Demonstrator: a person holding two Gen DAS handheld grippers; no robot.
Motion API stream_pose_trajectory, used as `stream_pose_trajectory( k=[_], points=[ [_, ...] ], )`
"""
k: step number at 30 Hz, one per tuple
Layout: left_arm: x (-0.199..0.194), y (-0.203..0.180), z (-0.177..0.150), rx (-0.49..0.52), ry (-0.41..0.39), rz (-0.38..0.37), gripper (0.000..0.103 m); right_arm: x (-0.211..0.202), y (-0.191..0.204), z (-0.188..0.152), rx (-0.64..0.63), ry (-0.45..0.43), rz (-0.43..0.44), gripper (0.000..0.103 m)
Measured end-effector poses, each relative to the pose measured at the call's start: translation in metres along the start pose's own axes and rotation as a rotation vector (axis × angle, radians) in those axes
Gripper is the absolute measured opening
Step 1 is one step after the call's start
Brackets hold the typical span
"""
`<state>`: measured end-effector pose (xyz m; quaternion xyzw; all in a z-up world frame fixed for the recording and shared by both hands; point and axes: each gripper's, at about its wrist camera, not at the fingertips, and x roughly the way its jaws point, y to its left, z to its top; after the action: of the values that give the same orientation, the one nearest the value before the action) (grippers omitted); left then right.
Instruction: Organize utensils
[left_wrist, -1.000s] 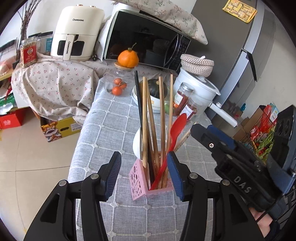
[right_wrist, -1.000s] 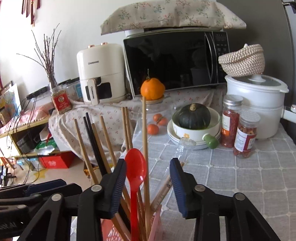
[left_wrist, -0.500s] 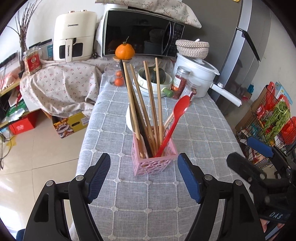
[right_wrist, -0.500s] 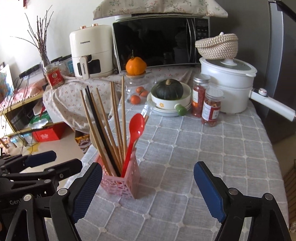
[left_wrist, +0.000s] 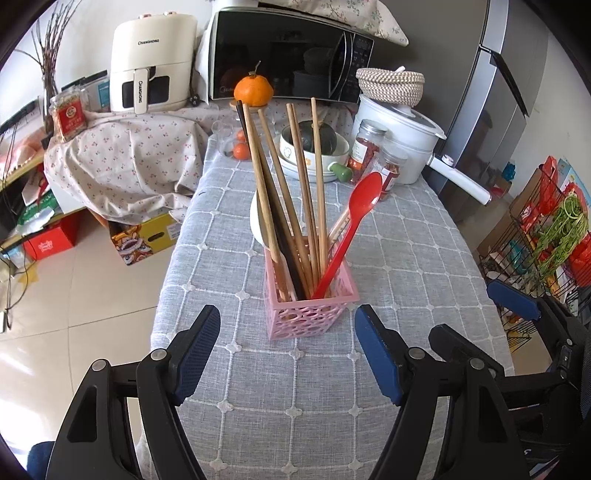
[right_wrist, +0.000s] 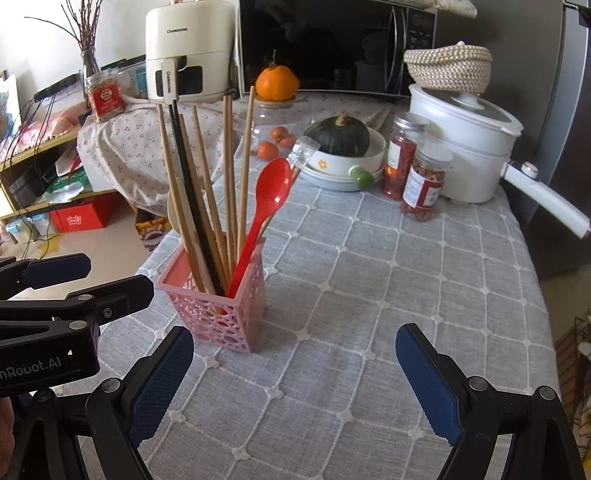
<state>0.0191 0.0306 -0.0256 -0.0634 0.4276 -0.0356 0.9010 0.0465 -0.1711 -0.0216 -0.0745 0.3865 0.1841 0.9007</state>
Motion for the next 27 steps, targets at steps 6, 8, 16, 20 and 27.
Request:
stream_pose_trajectory(
  k=[6, 8, 16, 20, 27],
  points=[
    [0.006, -0.002, -0.001, 0.015, 0.021, 0.019, 0.078, -0.001, -0.013, 0.002, 0.053, 0.008, -0.004, 0.092],
    [0.006, -0.004, -0.002, 0.020, 0.023, 0.018, 0.078, -0.001, -0.015, 0.002, 0.060, 0.009, -0.002, 0.093],
    [0.008, -0.005, -0.002, 0.023, 0.038, 0.024, 0.078, 0.000, -0.010, 0.002, 0.051, 0.010, 0.003, 0.093],
    [0.008, -0.005, -0.003, 0.017, 0.039, 0.015, 0.078, 0.000, -0.010, 0.002, 0.049, 0.011, 0.002, 0.093],
    [0.010, -0.009, -0.004, 0.024, 0.048, 0.018, 0.079, 0.001, -0.007, 0.001, 0.034, 0.013, 0.002, 0.093]
  ],
)
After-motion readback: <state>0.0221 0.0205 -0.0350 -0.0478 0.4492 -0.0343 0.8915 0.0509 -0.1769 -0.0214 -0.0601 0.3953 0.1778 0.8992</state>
